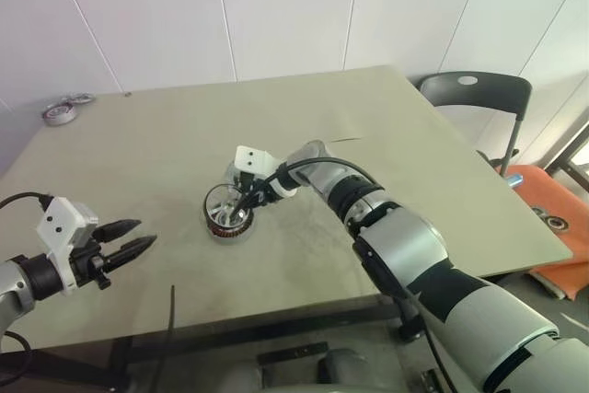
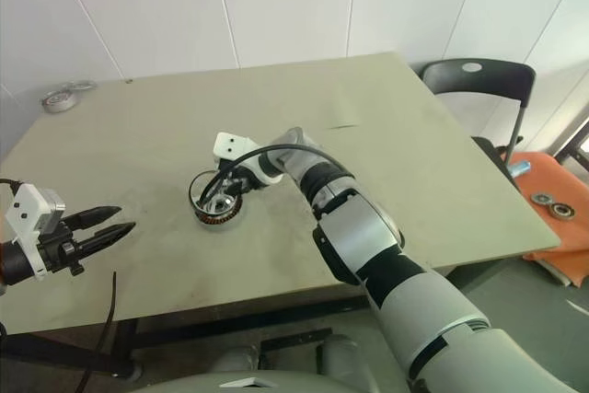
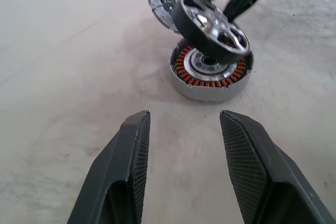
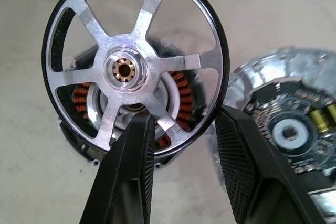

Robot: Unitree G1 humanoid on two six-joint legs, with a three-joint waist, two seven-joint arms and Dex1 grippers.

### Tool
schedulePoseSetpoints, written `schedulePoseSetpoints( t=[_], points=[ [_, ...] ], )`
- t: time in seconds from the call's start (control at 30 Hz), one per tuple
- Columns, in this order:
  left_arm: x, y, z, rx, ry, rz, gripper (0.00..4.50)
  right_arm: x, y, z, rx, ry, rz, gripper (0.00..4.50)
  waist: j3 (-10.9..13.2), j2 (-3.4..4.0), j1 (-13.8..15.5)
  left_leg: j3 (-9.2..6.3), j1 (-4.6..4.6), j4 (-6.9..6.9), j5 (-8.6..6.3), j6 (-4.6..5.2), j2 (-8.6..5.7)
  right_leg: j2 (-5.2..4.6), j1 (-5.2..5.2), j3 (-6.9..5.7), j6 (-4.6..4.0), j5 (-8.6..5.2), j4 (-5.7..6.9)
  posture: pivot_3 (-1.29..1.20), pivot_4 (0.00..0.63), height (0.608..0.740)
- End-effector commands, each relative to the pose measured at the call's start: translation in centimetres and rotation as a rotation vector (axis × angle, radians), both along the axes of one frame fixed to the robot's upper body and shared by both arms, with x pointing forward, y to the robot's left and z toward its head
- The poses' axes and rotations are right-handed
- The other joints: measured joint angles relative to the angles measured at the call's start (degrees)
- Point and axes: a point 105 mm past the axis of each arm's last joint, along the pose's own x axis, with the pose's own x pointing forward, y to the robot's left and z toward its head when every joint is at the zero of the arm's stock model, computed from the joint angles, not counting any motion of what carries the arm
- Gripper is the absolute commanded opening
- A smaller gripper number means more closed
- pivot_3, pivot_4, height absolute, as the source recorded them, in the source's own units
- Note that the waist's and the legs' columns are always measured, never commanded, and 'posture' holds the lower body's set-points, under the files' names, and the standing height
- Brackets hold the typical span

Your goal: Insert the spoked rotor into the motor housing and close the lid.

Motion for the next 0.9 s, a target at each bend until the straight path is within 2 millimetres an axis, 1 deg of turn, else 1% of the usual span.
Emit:
schedulePoseSetpoints(
  t=[0.03, 0.27, 0.47, 0.6, 0.77, 0.9],
  points=[
    [0.4, 0.2, 1.1, 0.023, -0.037, -0.003, 2.26, 0.0, 0.6, 0.6, 0.021, -0.03, 0.017, 1.75, 0.0, 0.0, 0.0, 0.0, 0.0, -0.01, 0.0, 0.0, 0.0, 0.0, 0.0, 0.0, 0.0, 0.0, 0.0, 0.0, 0.0, 0.74],
    [0.4, 0.0, 1.0, 0.015, -0.037, -0.006, 2.26, -0.1, 0.9, 0.5, 0.026, -0.024, 0.013, 1.75, 0.0, 0.01, 0.0, 0.0, 0.0, -0.01, 0.0, 0.0, 0.0, 0.0, -0.01, 0.0, 0.0, 0.0, 0.0, 0.0, 0.0, 0.74],
    [0.5, -0.3, 0.8, 0.006, -0.035, -0.007, 2.26, -0.7, 1.4, 0.2, 0.019, -0.018, 0.041, 1.75, 0.0, 0.0, 0.0, 0.0, 0.0, -0.01, 0.0, 0.0, 0.0, 0.0, -0.01, 0.0, 0.0, 0.0, 0.0, 0.0, 0.0, 0.74],
    [0.6, -0.4, 0.7, 0.001, -0.038, -0.005, 2.26, -1.0, 0.9, -0.7, -0.024, -0.014, 0.074, 1.75, 0.0, 0.0, 0.0, 0.0, 0.0, 0.0, 0.0, 0.0, 0.0, 0.0, 0.01, 0.0, 0.0, 0.0, 0.0, 0.0, 0.0, 0.74],
    [0.5, -0.4, 0.6, -0.002, -0.035, -0.003, 2.26, -1.0, 0.0, -1.5, -0.068, -0.018, 0.082, 1.75, 0.0, 0.0, 0.0, 0.0, 0.03, 0.0, 0.0, 0.0, 0.0, 0.0, 0.02, 0.0, 0.0, 0.0, 0.0, 0.0, 0.0, 0.74],
    [0.5, -0.4, 0.6, -0.003, -0.034, -0.005, 2.26, -1.1, -0.2, -1.5, -0.073, -0.008, 0.101, 1.75, 0.0, -0.01, 0.0, 0.0, 0.05, 0.01, 0.0, 0.0, 0.0, 0.0, 0.05, 0.0, 0.0, 0.0, 0.0, 0.0, 0.0, 0.74]
  ],
)
